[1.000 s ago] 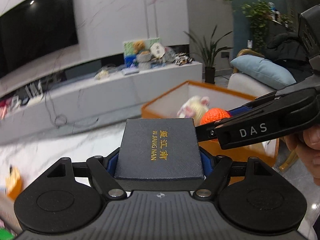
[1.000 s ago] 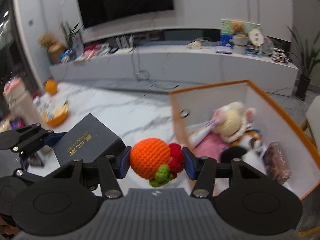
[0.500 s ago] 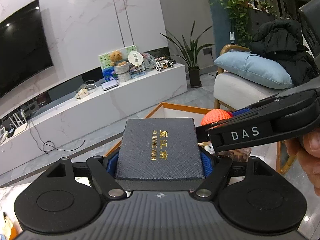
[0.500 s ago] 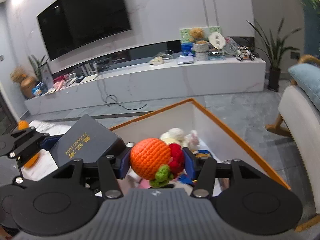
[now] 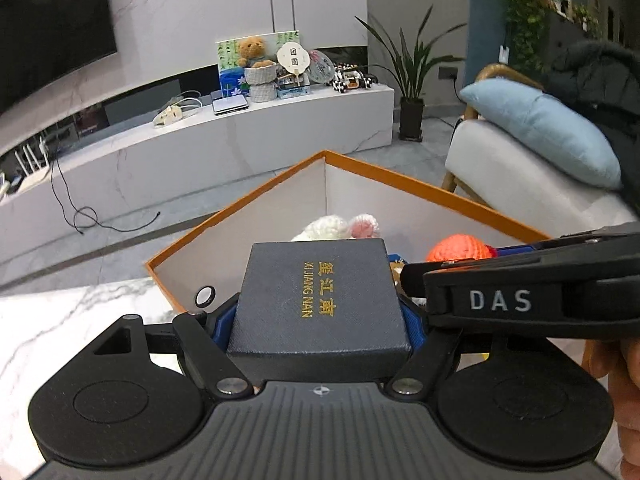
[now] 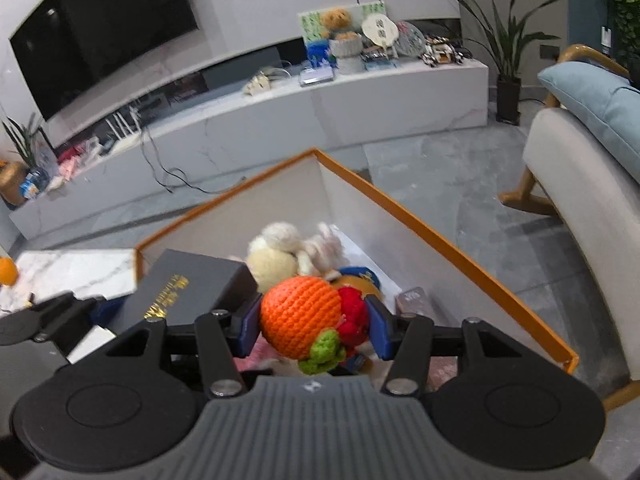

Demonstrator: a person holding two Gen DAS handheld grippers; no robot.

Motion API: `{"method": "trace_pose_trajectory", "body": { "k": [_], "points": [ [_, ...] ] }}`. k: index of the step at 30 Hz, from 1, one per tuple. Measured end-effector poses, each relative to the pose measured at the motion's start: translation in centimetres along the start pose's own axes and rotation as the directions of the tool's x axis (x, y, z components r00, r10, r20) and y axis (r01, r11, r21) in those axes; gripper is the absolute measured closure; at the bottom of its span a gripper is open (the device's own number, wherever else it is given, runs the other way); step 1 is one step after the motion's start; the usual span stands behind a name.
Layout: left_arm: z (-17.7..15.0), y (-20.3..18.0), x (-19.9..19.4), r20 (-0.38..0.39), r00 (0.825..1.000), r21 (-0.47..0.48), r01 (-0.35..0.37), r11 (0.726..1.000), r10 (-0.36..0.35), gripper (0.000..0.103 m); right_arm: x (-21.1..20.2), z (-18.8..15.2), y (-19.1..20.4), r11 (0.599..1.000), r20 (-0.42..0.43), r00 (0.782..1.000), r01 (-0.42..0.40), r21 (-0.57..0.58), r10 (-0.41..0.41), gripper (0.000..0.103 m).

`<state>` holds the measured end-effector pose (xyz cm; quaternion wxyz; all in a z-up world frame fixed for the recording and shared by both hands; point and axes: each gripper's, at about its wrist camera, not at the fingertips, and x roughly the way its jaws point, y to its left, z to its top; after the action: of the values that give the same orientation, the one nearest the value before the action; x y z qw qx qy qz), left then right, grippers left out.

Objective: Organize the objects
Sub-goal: 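Carry the dark box with the left gripper while the right carries the orange fruit over the orange box, then release the dark box from the left gripper while the right releases the orange fruit into the box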

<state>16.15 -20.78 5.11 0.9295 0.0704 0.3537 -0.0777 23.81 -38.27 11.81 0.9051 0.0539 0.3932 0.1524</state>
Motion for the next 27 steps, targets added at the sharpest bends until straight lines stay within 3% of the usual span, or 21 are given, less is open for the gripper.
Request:
{"method": "trace_pose_trajectory", "body": {
  "k": [5,18,22,27],
  "points": [
    [0.0,-0.9,1.0,-0.031,0.999,0.047,-0.022,0.999,0.024,0.014,1.1,-0.3,-0.5,0.999,-0.026,0.999,0.031,0.014,-0.031,0.047],
    [0.2,-0.4,1.4,-0.051,0.999,-0.002,-0.002,1.0,0.002,0.013,1.6,-0.4,-0.5,0.999,-0.032,0.998,0.049,0.022,-0.048,0.038],
    [0.7,-0.4,0.7,-0.02,1.0,-0.001,-0.014,1.0,0.014,0.011,0.9,-0.2,-0.6,0.997,0.013,0.998,0.054,0.047,-0.055,0.027],
    [1.8,-0.1,-0.7,0.036,0.999,0.005,-0.037,0.999,0.037,0.009,-0.6,0.5,-1.2,0.993,0.085,0.996,0.031,0.11,-0.04,0.025]
  ]
}}
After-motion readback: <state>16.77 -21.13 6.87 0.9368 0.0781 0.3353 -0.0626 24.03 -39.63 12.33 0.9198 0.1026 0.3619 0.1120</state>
